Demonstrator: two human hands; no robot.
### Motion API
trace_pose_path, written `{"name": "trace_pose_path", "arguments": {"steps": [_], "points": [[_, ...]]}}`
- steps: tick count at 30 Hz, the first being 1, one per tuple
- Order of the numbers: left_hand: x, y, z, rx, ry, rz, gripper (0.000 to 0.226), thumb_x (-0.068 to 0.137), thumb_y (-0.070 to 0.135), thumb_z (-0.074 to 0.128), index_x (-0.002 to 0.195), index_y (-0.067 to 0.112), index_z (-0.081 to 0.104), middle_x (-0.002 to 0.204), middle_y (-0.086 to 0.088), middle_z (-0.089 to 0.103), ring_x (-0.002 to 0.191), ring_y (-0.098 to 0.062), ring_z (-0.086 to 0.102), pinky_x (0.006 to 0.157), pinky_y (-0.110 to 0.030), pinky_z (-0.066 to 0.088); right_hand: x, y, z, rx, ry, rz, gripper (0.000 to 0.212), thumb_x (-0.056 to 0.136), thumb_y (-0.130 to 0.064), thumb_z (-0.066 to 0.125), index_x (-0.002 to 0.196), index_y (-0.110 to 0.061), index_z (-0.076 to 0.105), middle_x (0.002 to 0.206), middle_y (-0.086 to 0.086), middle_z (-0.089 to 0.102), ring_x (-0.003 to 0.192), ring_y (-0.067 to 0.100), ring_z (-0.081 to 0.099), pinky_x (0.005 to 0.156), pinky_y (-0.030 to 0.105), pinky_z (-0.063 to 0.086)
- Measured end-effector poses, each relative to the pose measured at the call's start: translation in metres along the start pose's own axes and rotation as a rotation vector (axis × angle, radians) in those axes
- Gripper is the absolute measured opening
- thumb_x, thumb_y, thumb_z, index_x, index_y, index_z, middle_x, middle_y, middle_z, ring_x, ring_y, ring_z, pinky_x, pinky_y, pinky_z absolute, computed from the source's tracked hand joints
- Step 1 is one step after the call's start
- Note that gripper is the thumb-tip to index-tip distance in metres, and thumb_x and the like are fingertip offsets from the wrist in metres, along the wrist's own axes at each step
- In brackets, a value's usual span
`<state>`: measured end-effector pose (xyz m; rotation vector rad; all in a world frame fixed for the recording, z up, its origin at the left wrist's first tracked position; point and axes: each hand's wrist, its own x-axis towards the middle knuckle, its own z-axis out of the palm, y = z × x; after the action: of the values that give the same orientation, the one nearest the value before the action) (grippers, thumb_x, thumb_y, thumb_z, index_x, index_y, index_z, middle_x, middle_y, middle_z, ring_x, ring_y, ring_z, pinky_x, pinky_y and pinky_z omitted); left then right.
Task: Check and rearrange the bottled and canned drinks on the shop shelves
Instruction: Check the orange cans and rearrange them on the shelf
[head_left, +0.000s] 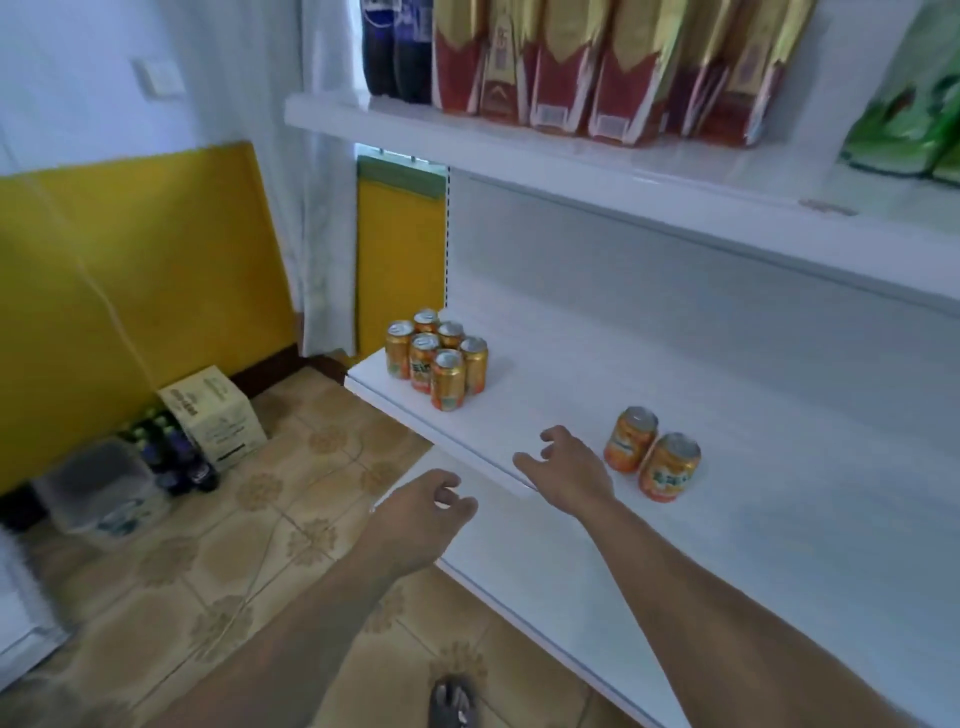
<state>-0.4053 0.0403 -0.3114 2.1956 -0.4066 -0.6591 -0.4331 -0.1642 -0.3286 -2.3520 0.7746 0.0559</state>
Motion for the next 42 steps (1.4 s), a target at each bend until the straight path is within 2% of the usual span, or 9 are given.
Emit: {"name": "trace_pose_path", "arguments": {"steps": [4, 9, 12, 17, 25, 28, 31, 36, 42], "points": [[0.090, 0.001, -0.045, 0.047, 0.048, -0.026, 0.049, 0.098, 0.049, 0.055, 0.140, 0.025, 0.051, 0.123, 0.012, 0.058, 0.103, -0.008, 0.057, 0.074, -0.018, 0.041, 0.098, -0.046, 0.024, 0.022, -0.034, 0.016, 0.065, 0.091, -0.056, 0.061, 0.143, -0.020, 0.044, 0.141, 0.003, 0.057, 0.129, 0.025, 0.054, 0.101, 0.036, 0.042], [0.173, -0.005, -0.085, 0.073, 0.036, -0.104, 0.049, 0.098, 0.048, 0.054, 0.140, 0.024, 0.050, 0.121, 0.012, 0.059, 0.111, -0.012, 0.058, 0.093, -0.028, 0.049, 0.186, -0.095, 0.054, 0.104, -0.020, 0.065, 0.060, 0.087, -0.056, 0.068, 0.129, -0.016, 0.053, 0.129, 0.007, 0.064, 0.118, 0.029, 0.061, 0.088, 0.035, 0.045], [0.208, -0.017, -0.100, 0.080, 0.011, -0.137, 0.048, 0.098, 0.048, 0.055, 0.140, 0.024, 0.051, 0.121, 0.011, 0.060, 0.114, -0.014, 0.058, 0.099, -0.033, 0.049, 0.215, -0.115, 0.083, 0.116, 0.050, 0.099, 0.069, 0.079, -0.057, 0.072, 0.129, -0.014, 0.051, 0.124, 0.013, 0.063, 0.117, 0.035, 0.060, 0.093, 0.043, 0.051], [0.257, -0.043, -0.119, 0.091, -0.083, -0.142, 0.048, 0.098, 0.048, 0.054, 0.139, 0.025, 0.051, 0.128, 0.008, 0.062, 0.115, -0.016, 0.059, 0.098, -0.036, 0.051, 0.240, -0.131, 0.124, 0.179, 0.137, 0.229, 0.085, 0.076, -0.055, 0.079, 0.140, -0.014, 0.041, 0.134, 0.012, 0.055, 0.126, 0.034, 0.051, 0.097, 0.046, 0.047], [0.292, -0.063, -0.149, 0.105, -0.321, 0.028, 0.045, 0.100, 0.046, 0.051, 0.141, 0.026, 0.049, 0.123, 0.013, 0.057, 0.106, -0.008, 0.056, 0.082, -0.022, 0.044, 0.226, -0.147, 0.130, 0.302, 0.309, 0.364, 0.064, 0.073, -0.044, 0.084, 0.123, -0.022, 0.051, 0.118, -0.003, 0.066, 0.105, 0.021, 0.063, 0.084, 0.035, 0.047], [0.302, -0.070, -0.161, -0.013, -0.368, 0.091, 0.047, 0.096, 0.043, 0.060, 0.140, 0.028, 0.049, 0.126, 0.013, 0.059, 0.104, -0.002, 0.057, 0.075, -0.015, 0.043, 0.200, -0.156, 0.117, 0.374, 0.386, 0.282, 0.061, 0.070, -0.039, 0.090, 0.116, -0.031, 0.049, 0.107, -0.017, 0.063, 0.100, 0.010, 0.063, 0.084, 0.031, 0.051], [0.303, -0.071, -0.164, -0.081, -0.398, 0.224, 0.067, 0.088, 0.040, 0.072, 0.146, 0.031, 0.040, 0.141, 0.012, 0.051, 0.119, -0.002, 0.050, 0.092, -0.020, 0.041, 0.169, -0.170, 0.103, 0.394, 0.479, 0.186, 0.064, 0.069, -0.038, 0.092, 0.114, -0.040, 0.046, 0.106, -0.027, 0.061, 0.099, -0.003, 0.061, 0.081, 0.013, 0.047], [0.282, -0.032, -0.165, -0.136, -0.396, 0.600, 0.099, 0.075, 0.052, 0.076, 0.155, 0.030, 0.023, 0.156, 0.015, 0.033, 0.142, -0.001, 0.032, 0.116, -0.034, 0.036, 0.122, -0.197, 0.070, 0.359, 0.666, 0.016, 0.067, 0.069, -0.034, 0.093, 0.119, -0.040, 0.050, 0.116, -0.024, 0.063, 0.110, -0.003, 0.060, 0.089, 0.009, 0.045], [0.255, 0.009, -0.155, -0.359, -0.440, 0.771, 0.101, 0.075, 0.022, 0.087, 0.154, 0.024, 0.023, 0.151, 0.006, 0.043, 0.142, -0.016, 0.040, 0.110, -0.042, 0.045, 0.074, -0.225, 0.022, 0.248, 0.816, -0.247, 0.065, 0.070, -0.041, 0.084, 0.124, -0.032, 0.050, 0.117, -0.028, 0.059, 0.109, -0.006, 0.058, 0.088, 0.004, 0.040]]}}
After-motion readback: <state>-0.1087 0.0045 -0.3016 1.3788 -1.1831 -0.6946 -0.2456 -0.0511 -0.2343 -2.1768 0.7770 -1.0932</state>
